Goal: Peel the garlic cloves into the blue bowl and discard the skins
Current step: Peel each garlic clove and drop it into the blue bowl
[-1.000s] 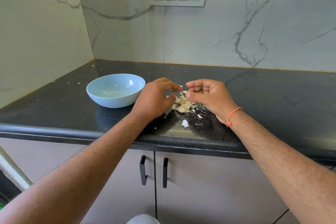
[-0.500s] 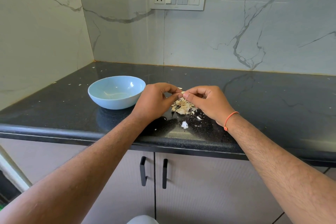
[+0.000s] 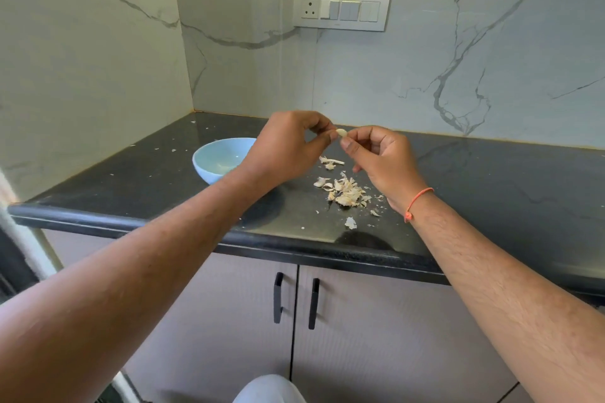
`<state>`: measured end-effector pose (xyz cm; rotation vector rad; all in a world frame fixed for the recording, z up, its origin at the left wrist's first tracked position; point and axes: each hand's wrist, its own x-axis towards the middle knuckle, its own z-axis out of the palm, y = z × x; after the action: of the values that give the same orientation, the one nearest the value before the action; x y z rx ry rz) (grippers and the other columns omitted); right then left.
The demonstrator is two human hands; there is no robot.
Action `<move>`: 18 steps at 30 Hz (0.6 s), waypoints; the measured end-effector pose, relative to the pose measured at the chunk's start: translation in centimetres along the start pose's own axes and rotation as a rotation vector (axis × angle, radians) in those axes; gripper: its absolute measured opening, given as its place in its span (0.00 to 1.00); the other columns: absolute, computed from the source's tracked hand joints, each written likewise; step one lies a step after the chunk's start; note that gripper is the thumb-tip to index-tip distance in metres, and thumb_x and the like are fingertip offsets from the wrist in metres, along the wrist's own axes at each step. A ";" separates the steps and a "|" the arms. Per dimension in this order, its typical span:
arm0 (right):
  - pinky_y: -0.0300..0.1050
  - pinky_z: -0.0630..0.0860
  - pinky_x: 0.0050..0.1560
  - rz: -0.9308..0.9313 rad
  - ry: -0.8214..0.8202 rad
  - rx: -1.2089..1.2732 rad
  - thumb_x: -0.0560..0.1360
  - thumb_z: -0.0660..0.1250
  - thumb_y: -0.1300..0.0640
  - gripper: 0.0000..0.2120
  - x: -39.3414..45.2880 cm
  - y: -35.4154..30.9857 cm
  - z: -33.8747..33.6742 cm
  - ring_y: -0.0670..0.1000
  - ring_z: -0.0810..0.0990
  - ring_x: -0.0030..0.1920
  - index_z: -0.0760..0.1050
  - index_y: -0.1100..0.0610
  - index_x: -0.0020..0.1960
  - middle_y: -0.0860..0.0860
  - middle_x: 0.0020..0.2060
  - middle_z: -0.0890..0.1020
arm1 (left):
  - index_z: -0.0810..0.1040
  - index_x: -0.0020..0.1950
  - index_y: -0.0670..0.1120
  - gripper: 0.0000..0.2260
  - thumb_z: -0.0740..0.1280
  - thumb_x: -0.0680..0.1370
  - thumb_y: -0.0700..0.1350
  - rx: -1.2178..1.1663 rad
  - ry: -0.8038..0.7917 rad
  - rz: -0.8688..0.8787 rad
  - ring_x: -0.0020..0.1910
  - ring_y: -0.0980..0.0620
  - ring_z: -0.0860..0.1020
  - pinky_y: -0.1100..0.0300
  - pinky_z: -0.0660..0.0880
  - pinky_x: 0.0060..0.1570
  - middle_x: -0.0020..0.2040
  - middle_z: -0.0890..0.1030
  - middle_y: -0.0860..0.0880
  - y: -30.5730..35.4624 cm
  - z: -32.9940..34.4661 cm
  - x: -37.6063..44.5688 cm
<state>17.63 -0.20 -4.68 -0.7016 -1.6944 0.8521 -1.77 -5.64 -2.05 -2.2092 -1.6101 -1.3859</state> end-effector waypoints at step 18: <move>0.37 0.76 0.41 0.070 -0.145 -0.244 0.73 0.78 0.54 0.01 2.0 -2.5 10.9 0.39 0.80 0.38 0.88 0.51 0.43 0.41 0.36 0.85 | 0.85 0.61 0.50 0.09 0.69 0.83 0.50 0.229 -0.109 -0.238 0.41 0.68 0.76 0.78 0.68 0.44 0.53 0.85 0.57 -6.0 -8.1 -4.3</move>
<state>6.50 -2.18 -3.56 -0.8853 -1.9350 0.7668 -11.67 -10.35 -2.74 -2.0480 -2.0127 -1.0761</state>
